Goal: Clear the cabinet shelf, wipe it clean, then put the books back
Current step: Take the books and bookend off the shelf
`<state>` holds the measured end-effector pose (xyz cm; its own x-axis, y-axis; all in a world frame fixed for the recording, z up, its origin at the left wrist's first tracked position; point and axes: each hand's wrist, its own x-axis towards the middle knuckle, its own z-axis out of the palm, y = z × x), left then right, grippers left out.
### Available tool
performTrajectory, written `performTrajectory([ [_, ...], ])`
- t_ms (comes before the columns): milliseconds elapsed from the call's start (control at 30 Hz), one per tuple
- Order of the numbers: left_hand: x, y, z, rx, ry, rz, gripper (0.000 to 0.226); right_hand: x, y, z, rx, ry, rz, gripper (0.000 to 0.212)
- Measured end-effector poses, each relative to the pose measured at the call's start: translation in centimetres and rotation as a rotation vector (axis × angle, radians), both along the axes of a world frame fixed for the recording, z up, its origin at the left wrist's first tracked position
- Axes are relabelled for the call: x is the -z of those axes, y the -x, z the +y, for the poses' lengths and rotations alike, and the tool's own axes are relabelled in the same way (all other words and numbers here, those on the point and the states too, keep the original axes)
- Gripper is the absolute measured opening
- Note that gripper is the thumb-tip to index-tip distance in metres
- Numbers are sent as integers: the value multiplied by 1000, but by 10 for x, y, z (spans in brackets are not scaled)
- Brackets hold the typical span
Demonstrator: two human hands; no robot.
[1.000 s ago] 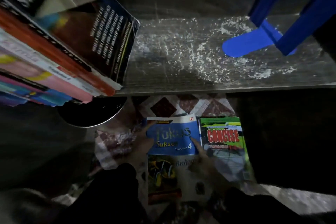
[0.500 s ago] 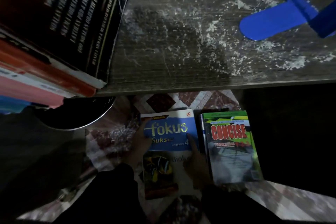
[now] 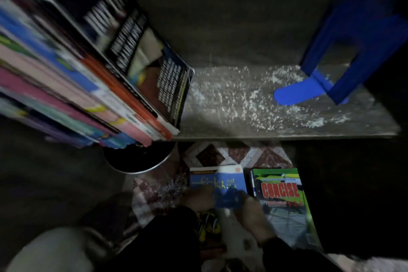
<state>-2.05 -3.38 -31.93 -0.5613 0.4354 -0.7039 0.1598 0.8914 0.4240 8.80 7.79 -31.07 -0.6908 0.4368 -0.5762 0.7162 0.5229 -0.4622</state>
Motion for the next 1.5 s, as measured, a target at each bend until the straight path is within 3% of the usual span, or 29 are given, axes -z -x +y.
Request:
performTrajectory([
  [67,-36,-8,3,33,-67,13,36,-35,4,3,-9,74,102,31],
  [167,-86,-16,-6,69,-218,100,31,-82,18,2,13,126,265,26],
  [300,-159,-19,-33,-52,-344,394,31,-142,39,-18,5,170,454,19],
  [500,-264,-4,-75,-354,-548,896,42,-235,82,-51,-39,274,726,31],
  [633,-326,9,-93,-487,-562,1181,62,-269,101,-76,-210,266,841,61],
  [733,-343,28,-101,-523,-440,1125,76,-276,109,-87,-356,201,842,81],
  [933,-350,36,-100,-507,-321,1152,73,-284,119,-95,-421,173,796,88],
  [1133,-358,38,-91,-634,-577,1014,65,-279,121,-91,-403,192,799,89],
  [1333,-357,31,-72,-569,-554,1095,62,-271,119,-84,-334,228,879,91],
  [1500,-355,35,-62,-538,-672,1006,62,-269,116,-81,-299,225,899,89],
])
